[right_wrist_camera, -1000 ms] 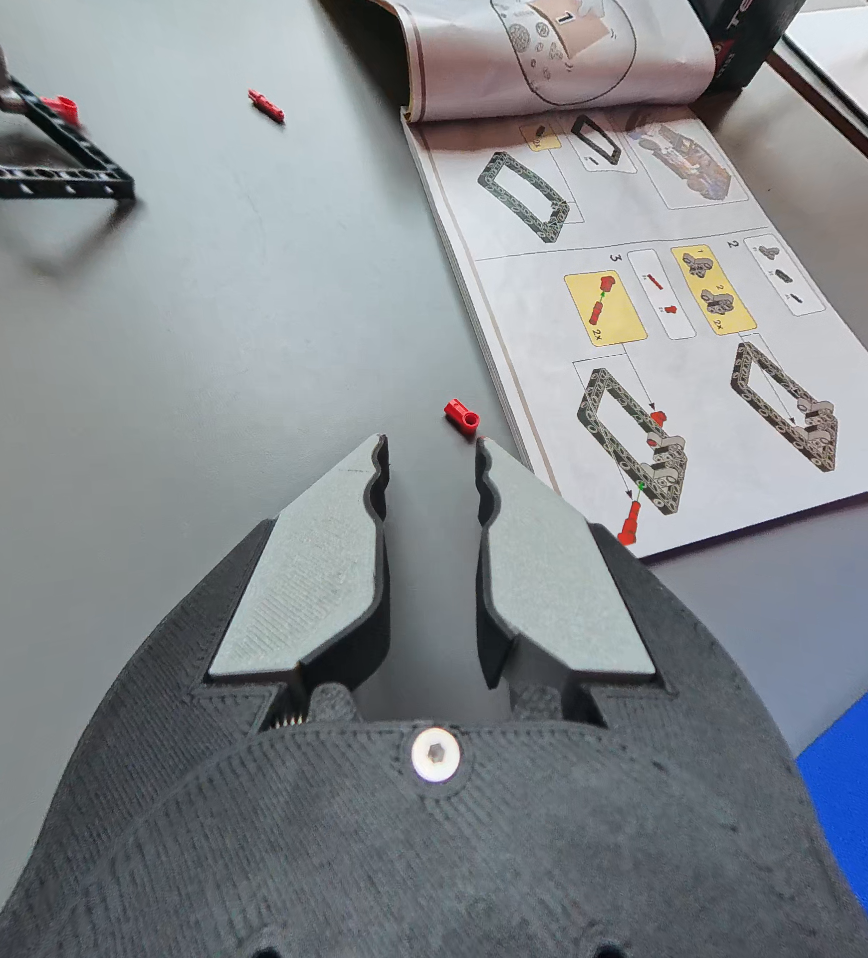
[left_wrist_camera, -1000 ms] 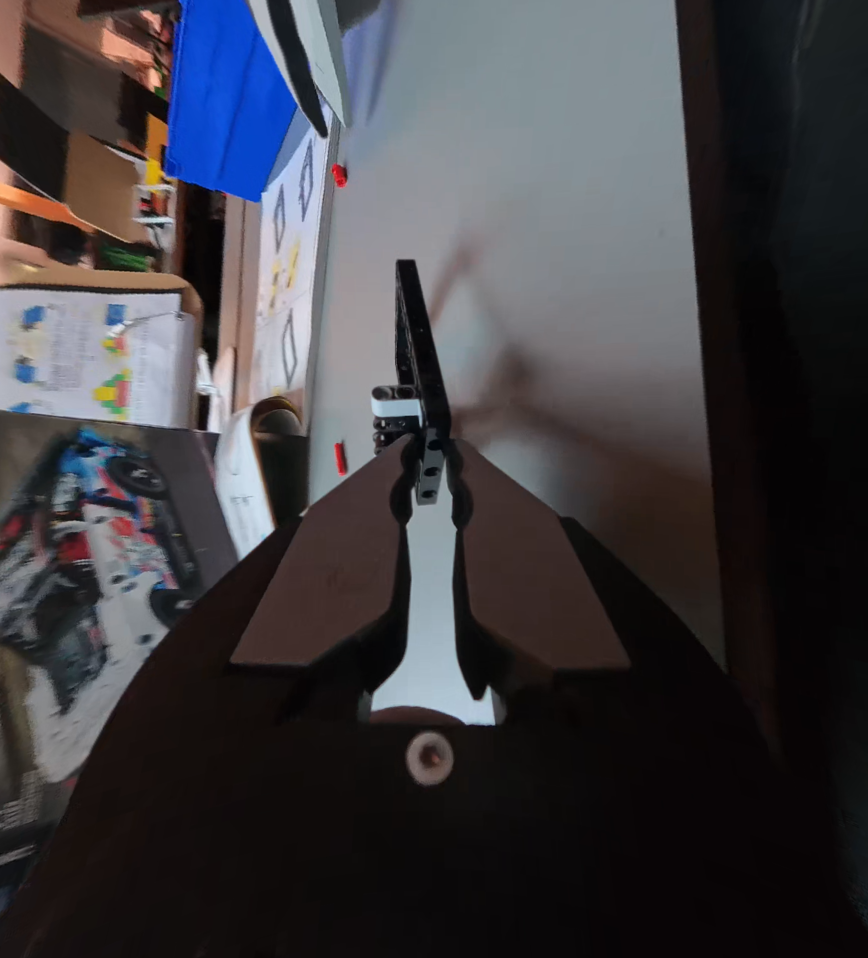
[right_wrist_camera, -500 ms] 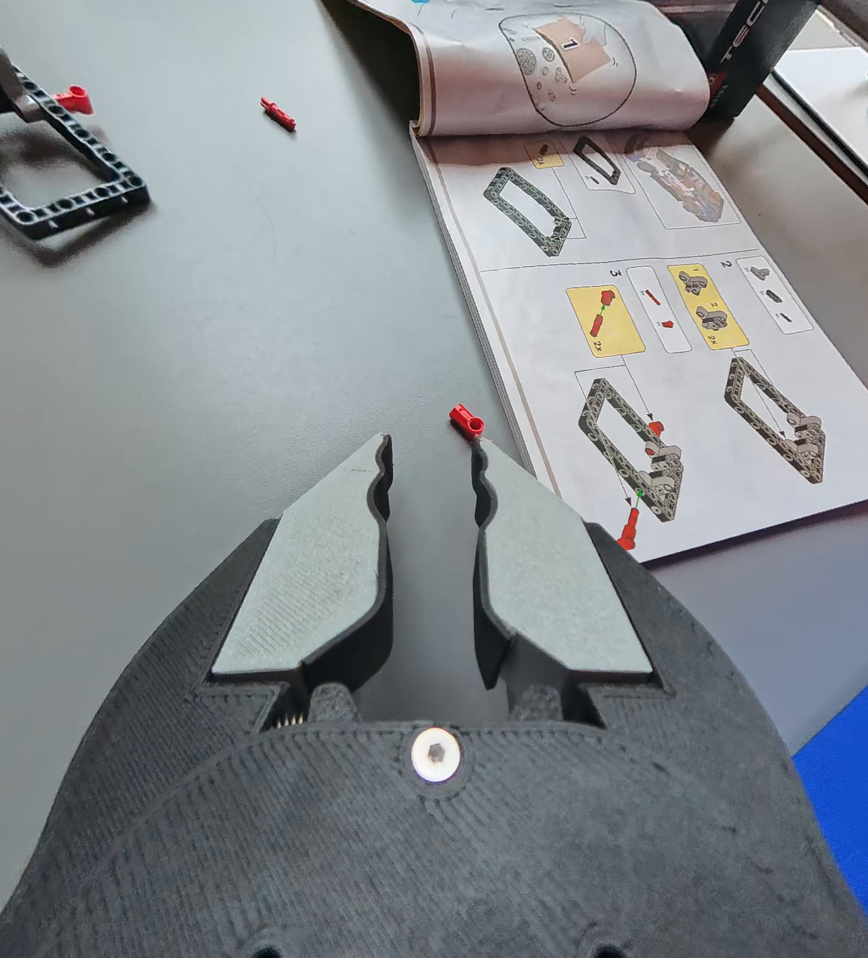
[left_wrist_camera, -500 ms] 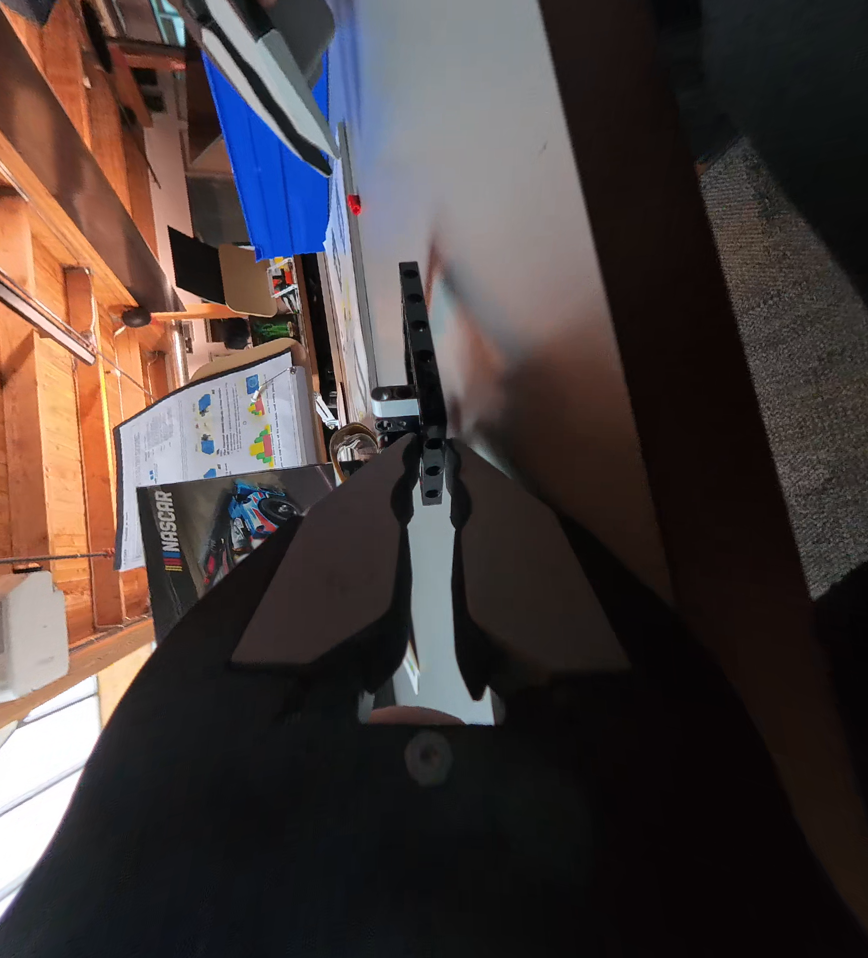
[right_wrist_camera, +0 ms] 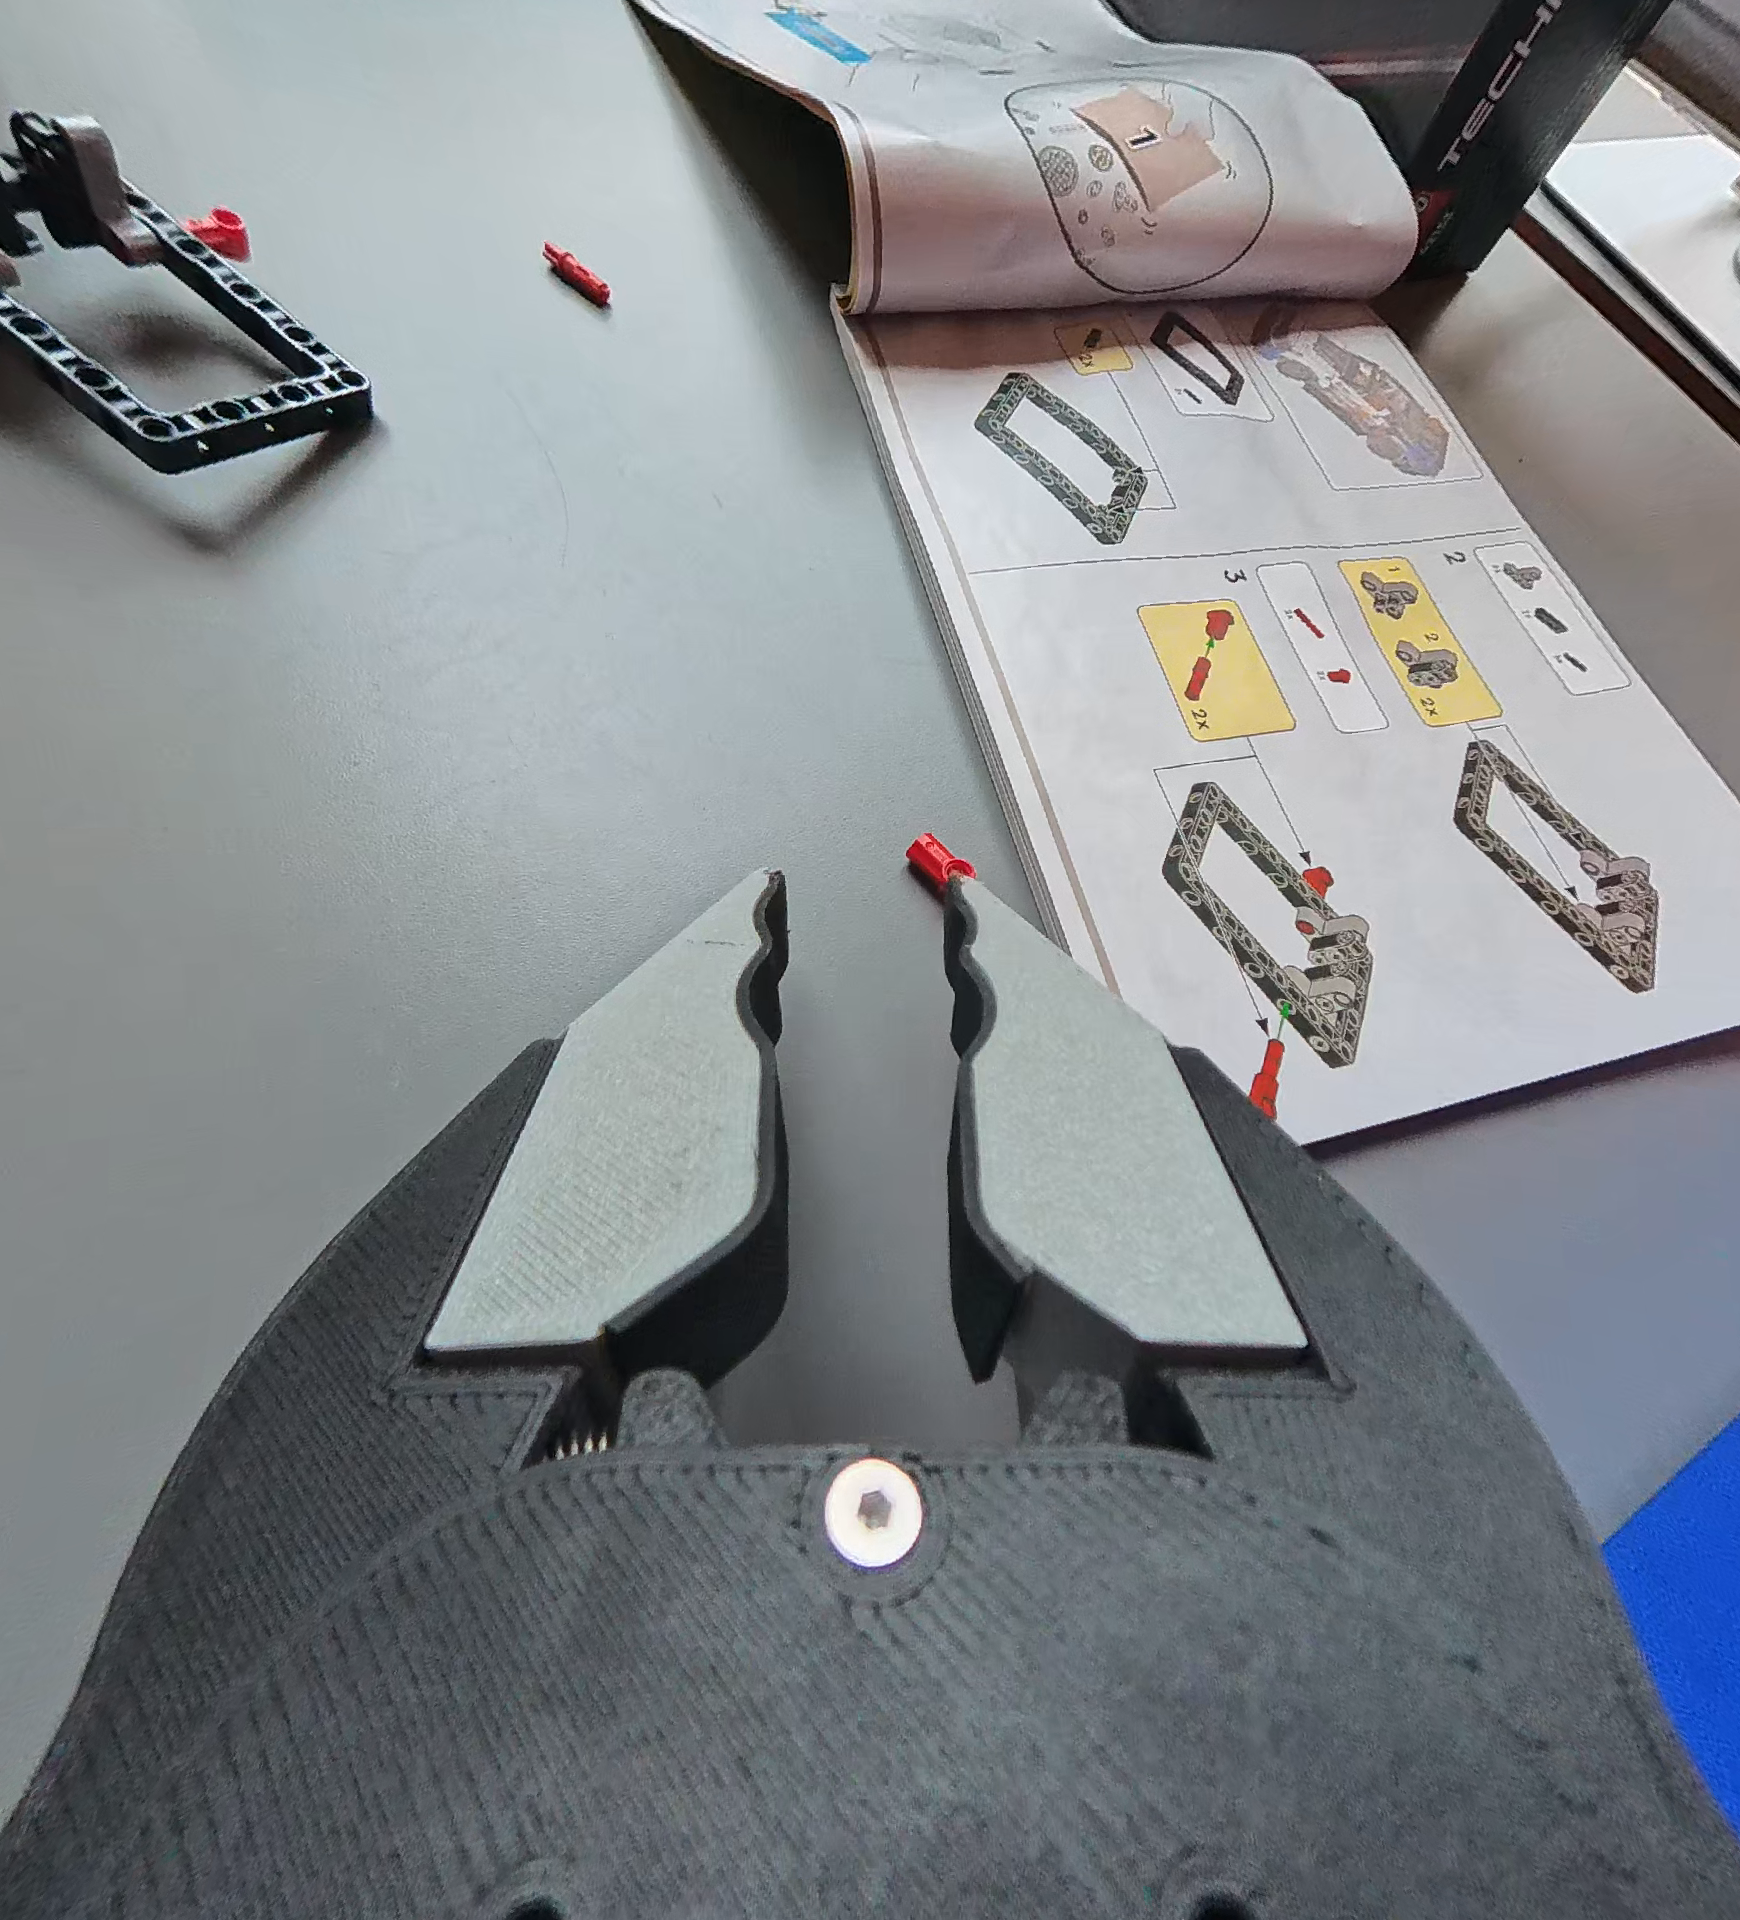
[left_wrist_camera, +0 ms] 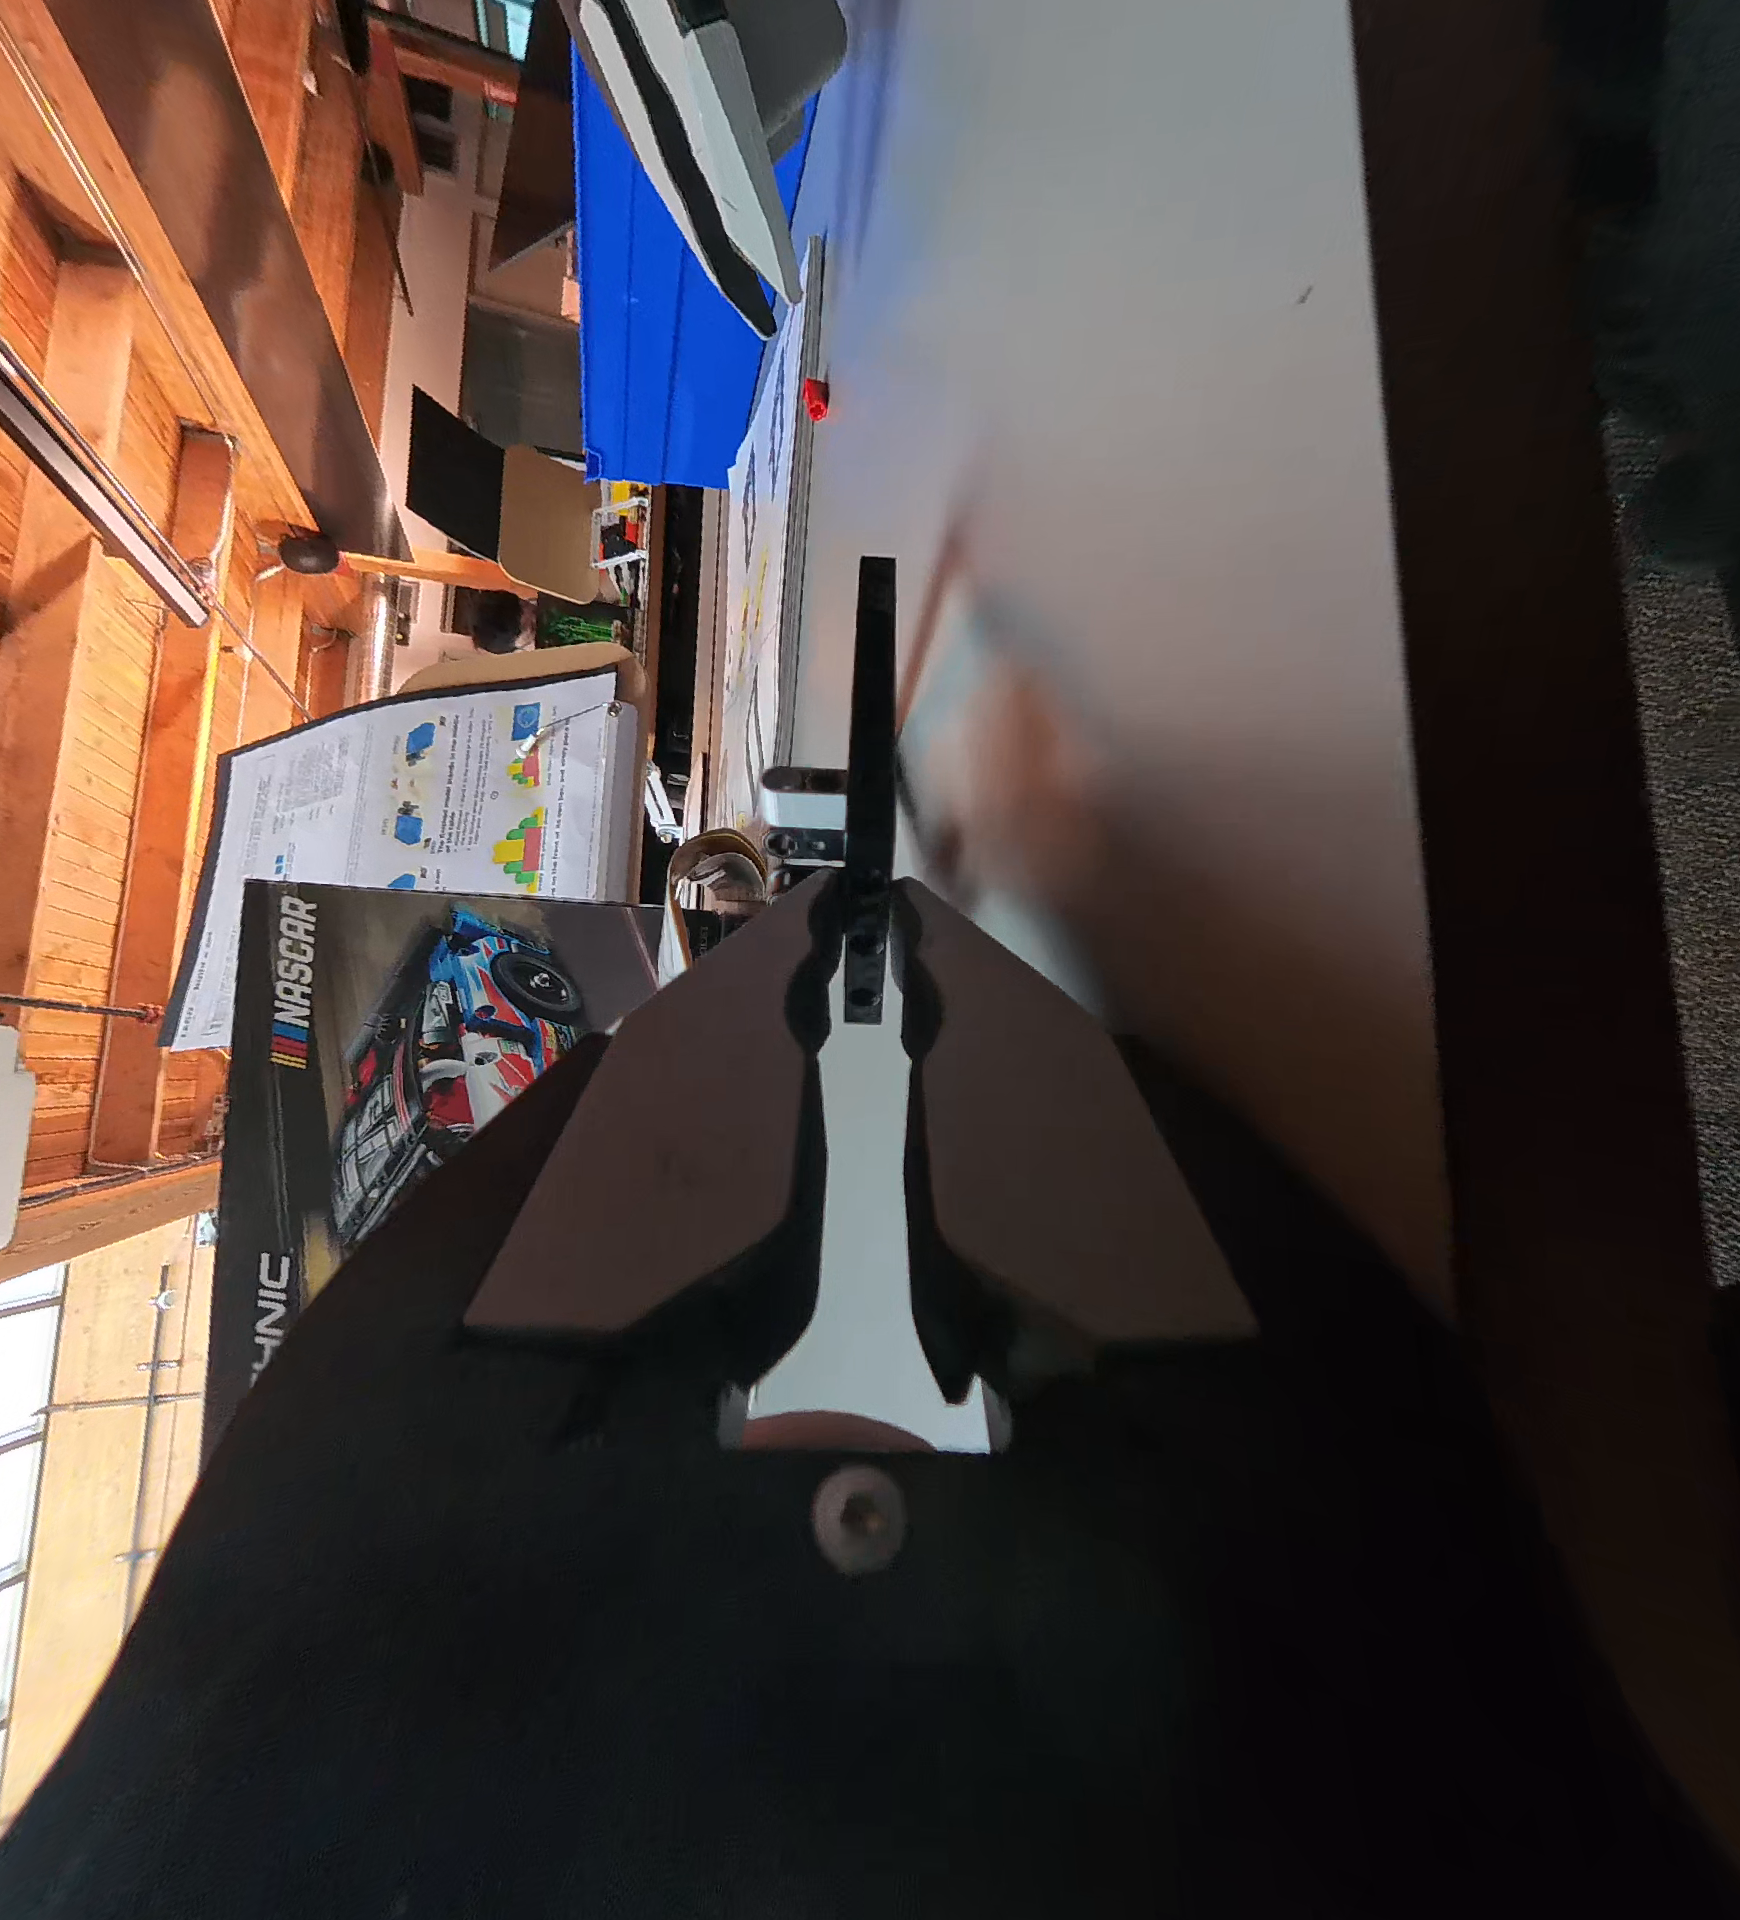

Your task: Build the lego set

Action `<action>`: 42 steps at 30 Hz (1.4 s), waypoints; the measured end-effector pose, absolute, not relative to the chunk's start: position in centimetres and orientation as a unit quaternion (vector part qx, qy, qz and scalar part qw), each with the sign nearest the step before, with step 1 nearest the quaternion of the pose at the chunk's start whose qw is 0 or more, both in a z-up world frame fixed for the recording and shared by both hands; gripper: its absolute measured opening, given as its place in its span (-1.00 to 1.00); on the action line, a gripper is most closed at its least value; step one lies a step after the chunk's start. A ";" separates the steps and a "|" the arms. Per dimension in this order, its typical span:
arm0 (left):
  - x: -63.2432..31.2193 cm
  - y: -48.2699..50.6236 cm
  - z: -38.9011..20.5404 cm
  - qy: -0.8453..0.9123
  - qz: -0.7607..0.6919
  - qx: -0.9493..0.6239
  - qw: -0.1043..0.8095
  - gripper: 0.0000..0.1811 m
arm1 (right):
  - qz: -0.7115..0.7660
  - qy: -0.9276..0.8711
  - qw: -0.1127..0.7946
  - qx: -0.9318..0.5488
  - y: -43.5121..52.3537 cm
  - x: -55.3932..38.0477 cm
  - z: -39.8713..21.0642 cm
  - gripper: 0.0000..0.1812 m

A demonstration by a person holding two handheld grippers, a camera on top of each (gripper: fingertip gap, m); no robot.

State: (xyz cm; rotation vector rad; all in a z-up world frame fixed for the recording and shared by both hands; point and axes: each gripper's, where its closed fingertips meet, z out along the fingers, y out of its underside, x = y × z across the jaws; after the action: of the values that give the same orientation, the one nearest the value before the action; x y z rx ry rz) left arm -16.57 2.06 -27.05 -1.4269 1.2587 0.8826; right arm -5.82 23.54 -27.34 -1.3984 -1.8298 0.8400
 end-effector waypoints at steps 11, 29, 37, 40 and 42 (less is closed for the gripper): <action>-16.7 2.0 -27.4 0.503 0.319 -0.623 0.507 -0.91 | 0.334 -0.685 0.355 -0.542 24.0 -5.8 -26.6 -0.69; -18.1 0.2 -25.0 0.416 0.122 -0.732 0.525 -0.22 | 0.338 -0.680 0.371 -0.534 24.0 -5.7 -26.2 -0.69; -24.9 3.9 -24.9 0.272 0.092 -0.836 0.467 -0.45 | 0.357 -0.662 0.371 -0.544 24.4 -5.7 -25.6 -0.68; -25.1 6.4 -26.9 0.253 0.050 -0.872 0.417 -0.50 | 0.362 -0.658 0.364 -0.552 24.7 -5.6 -25.7 -0.66; -25.1 8.0 -27.8 0.249 0.031 -0.881 0.400 -0.58 | 0.357 -0.657 0.360 -0.557 25.0 -5.4 -25.9 -0.65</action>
State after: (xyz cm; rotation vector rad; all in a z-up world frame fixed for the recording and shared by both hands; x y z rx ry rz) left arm -25.09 8.01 -27.84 -2.2292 0.6306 0.0777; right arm -5.38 25.04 -25.88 -1.4359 -1.6937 0.9213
